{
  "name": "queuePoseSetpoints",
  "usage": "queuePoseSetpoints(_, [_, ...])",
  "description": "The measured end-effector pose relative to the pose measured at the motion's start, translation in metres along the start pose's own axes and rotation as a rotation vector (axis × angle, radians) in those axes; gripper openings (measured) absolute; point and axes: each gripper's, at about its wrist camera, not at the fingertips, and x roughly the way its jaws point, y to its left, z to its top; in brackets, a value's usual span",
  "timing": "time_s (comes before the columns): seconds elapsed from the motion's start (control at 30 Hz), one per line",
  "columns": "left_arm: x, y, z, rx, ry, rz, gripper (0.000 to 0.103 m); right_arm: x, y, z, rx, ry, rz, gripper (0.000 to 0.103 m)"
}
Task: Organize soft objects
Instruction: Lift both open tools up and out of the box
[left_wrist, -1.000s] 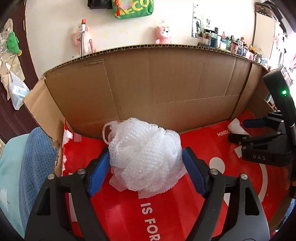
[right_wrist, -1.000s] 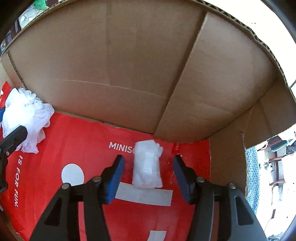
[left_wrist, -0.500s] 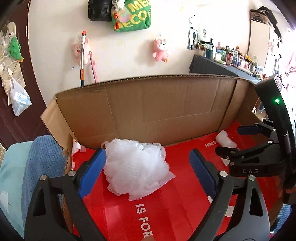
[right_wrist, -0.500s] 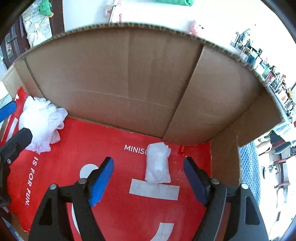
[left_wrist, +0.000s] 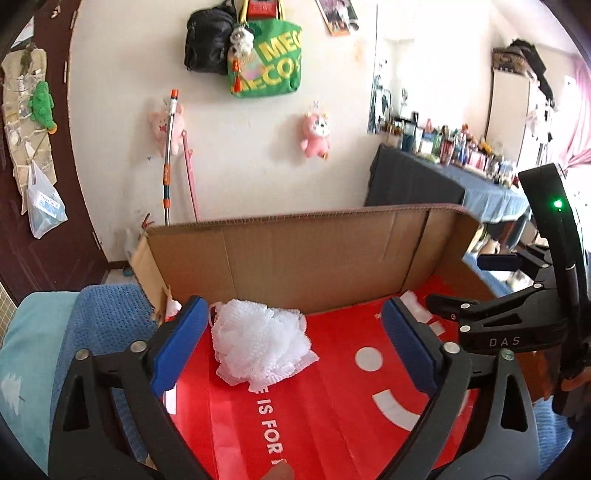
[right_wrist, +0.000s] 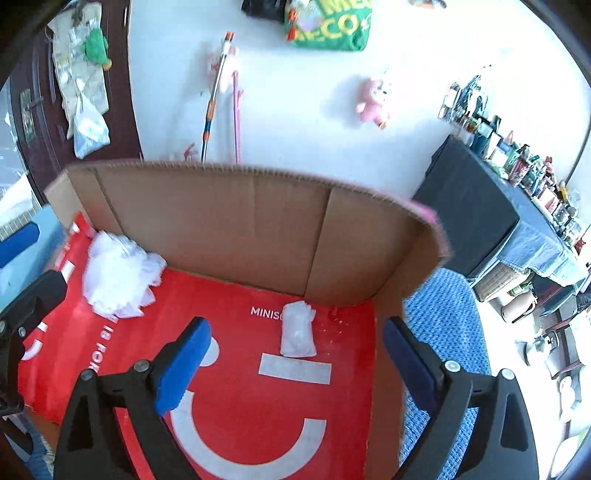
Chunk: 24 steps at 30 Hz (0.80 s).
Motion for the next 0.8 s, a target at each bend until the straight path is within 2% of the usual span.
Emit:
queuePoseSetpoints(0.13, [-0.029,-0.003,0.004,-0.008,-0.063,0.005,0.099,-0.031,-0.008,-0.005,0.028,-0.072,0.013,0.101])
queuePoseSetpoints(0.23, [-0.052,-0.004,0.006,-0.015,-0.108,0.009,0.103,-0.057,-0.007,-0.007,0.038,-0.127,0.022,0.102])
queuePoseSetpoints(0.4, [-0.091,-0.012,0.0,-0.008,-0.195,0.023,0.103,-0.1,-0.007,-0.019,0.027,-0.234,0.017,0.103])
queuePoseSetpoints(0.8, [-0.17,-0.033,-0.03,0.024,-0.345,0.022,0.103,-0.185,0.013,-0.083,0.002,-0.447,-0.011,0.103])
